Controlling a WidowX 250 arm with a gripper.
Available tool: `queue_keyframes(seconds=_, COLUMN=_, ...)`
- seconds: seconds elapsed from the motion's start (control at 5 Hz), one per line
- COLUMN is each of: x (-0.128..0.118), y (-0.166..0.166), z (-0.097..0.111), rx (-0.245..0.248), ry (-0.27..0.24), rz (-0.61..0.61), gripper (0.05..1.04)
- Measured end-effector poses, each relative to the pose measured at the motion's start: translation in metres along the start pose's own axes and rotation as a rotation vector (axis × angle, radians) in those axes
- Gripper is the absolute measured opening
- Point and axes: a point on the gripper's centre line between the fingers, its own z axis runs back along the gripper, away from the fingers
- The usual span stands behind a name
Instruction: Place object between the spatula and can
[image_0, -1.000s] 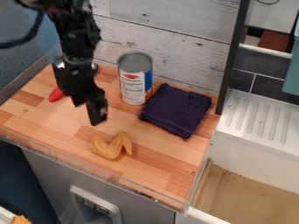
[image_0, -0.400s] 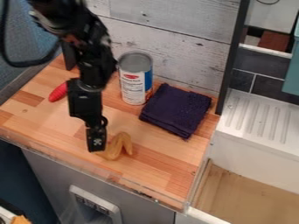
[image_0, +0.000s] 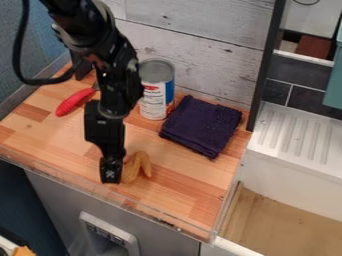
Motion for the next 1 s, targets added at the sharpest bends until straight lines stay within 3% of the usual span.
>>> queue_keyframes(seconds=0.2, x=-0.003, y=0.001, z=-0.004, rx=0.008, ry=0.008, rz=-0.016, gripper=0.971)
queue_keyframes(seconds=0.4, x=-0.005, y=-0.003, z=-0.005, rx=-0.014, ry=0.023, rz=0.0, gripper=0.695)
queue_keyframes(seconds=0.6, x=-0.006, y=-0.001, z=-0.005, rx=-0.006, ry=0.033, rz=0.002, gripper=0.531)
queue_keyframes(seconds=1.0, x=-0.007, y=0.006, z=0.005, rx=-0.015, ry=0.074, rz=0.002, gripper=0.53)
